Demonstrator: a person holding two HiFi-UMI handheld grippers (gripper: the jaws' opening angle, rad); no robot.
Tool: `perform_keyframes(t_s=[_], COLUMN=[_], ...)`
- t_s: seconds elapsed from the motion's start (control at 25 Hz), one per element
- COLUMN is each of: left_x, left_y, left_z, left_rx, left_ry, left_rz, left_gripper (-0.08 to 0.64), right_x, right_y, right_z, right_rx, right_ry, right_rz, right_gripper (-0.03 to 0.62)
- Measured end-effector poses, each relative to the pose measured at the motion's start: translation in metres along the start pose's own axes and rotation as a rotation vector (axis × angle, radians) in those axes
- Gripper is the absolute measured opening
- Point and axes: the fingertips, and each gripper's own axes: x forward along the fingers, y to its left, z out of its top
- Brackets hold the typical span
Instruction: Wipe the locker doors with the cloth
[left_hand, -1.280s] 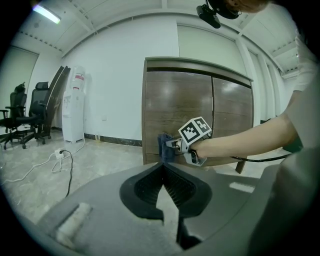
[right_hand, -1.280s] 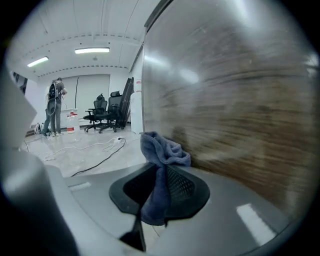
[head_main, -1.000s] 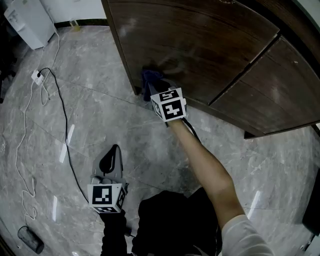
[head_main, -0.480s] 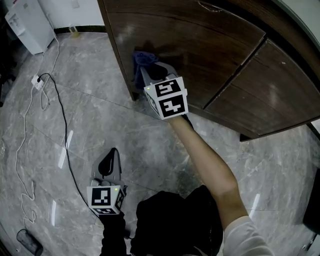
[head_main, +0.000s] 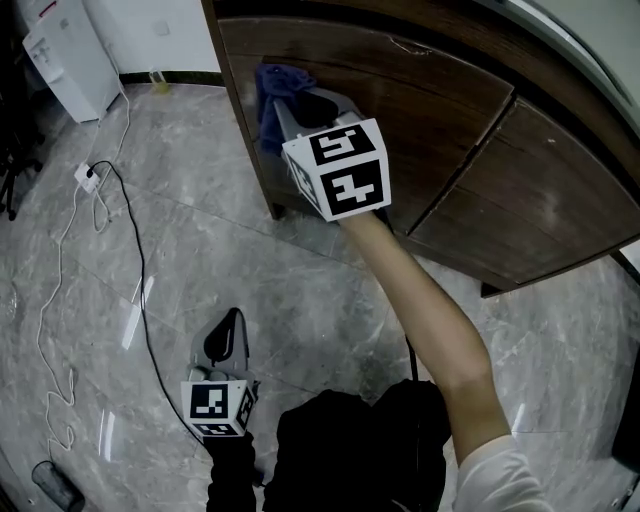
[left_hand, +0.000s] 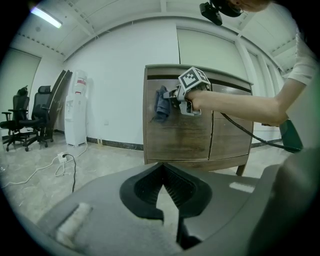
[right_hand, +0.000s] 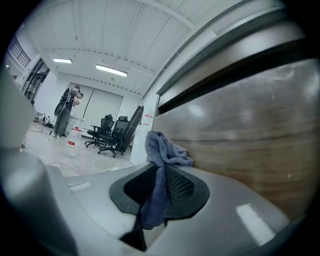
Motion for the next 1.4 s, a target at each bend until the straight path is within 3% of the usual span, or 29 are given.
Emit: perform_keyframes(t_s=[0.32,0.52,1.4], left_x=[0.000,0.001,0.009], left_y=[-0.004,-0.002,0.011], left_z=[0.004,0.001,-0.021], left_rx=[-0.001,-0.007,-0.027], left_ry=[-0.008,-0.006,0.035], left_rz=[-0.008,-0.010,0.004], left_gripper=[0.002,0.002,0.002], right_x=[0.002,0.004,0.043], right_y=[-0.006,-0.003,0.051], right_z=[0.081,0.089,-0.134], right_rx=[-0.060,-0.064,0.012], right_ry=[-0.100,-0.129,0.125], right_rz=[-0.004,-0.009,0.076], right_gripper=[0.063,0.063,0.063])
